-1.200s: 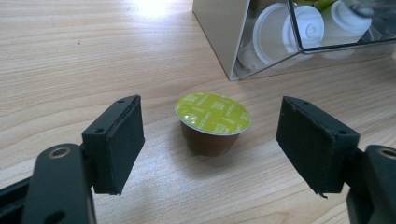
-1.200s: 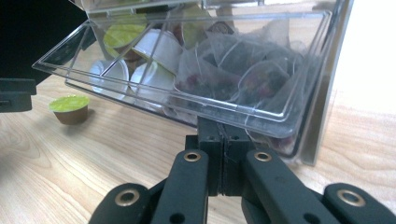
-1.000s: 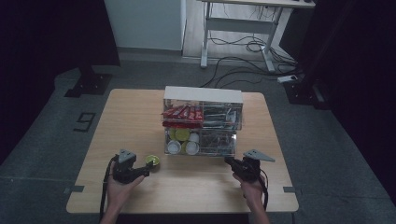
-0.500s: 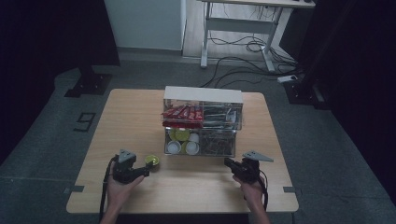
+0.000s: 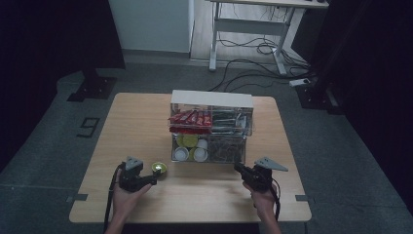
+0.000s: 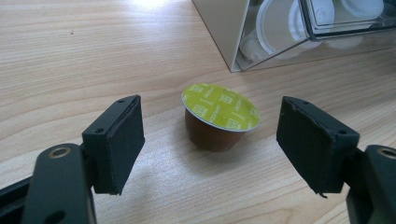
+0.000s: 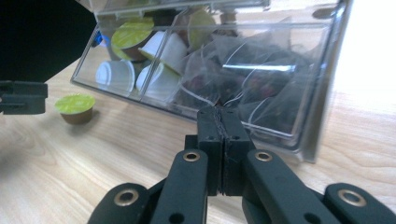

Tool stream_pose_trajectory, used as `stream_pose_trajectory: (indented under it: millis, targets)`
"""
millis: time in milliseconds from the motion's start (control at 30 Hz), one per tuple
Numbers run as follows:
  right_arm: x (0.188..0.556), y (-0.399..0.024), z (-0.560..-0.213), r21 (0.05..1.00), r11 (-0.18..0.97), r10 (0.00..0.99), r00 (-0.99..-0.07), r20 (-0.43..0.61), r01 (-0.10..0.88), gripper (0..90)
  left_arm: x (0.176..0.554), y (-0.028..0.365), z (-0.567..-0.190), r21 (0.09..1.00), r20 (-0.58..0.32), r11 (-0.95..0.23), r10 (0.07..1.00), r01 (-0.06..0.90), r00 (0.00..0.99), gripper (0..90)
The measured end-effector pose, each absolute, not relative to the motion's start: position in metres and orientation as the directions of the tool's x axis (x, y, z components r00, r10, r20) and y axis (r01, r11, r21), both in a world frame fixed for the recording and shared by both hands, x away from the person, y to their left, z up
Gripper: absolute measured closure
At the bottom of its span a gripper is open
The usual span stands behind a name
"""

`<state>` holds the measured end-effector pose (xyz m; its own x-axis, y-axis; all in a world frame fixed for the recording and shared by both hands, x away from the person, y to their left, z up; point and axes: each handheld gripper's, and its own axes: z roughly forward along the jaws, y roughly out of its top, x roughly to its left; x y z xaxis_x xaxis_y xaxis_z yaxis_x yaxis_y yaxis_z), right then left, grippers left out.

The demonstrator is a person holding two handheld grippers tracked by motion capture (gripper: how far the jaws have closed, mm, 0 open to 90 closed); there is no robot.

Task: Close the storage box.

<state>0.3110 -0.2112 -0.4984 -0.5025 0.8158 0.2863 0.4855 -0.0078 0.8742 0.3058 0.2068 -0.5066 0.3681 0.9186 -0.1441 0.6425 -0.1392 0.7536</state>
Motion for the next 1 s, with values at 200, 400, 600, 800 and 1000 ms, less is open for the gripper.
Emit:
stream_pose_trajectory:
  millis: [200, 400, 600, 800, 1000]
  targets:
    - [0.31, -0.218, -0.498, 0.89, -0.013, 0.826, -0.497, 0.267, 0.456, 88.4, 0.305, 0.207, -0.505, 0.756, -0.147, -0.14, 0.916, 0.64, 0.374, 23.6]
    - [0.306, -0.226, -0.498, 0.905, -0.021, 0.842, -0.481, 0.245, 0.425, 88.4, 0.304, 0.209, -0.504, 0.757, -0.151, -0.137, 0.914, 0.638, 0.376, 23.6]
    - [0.296, -0.241, -0.502, 0.912, -0.023, 0.855, -0.465, 0.23, 0.409, 88.0, 0.303, 0.209, -0.503, 0.761, -0.149, -0.138, 0.914, 0.634, 0.378, 23.7]
    - [0.287, -0.256, -0.514, 0.9, -0.015, 0.866, -0.444, 0.229, 0.436, 85.4, 0.304, 0.207, -0.505, 0.754, -0.144, -0.153, 0.911, 0.639, 0.387, 23.7]
    - [0.281, -0.266, -0.523, 0.893, 0.007, 0.872, -0.44, 0.215, 0.451, 71.0, 0.304, 0.207, -0.506, 0.75, -0.145, -0.156, 0.91, 0.643, 0.389, 23.7]
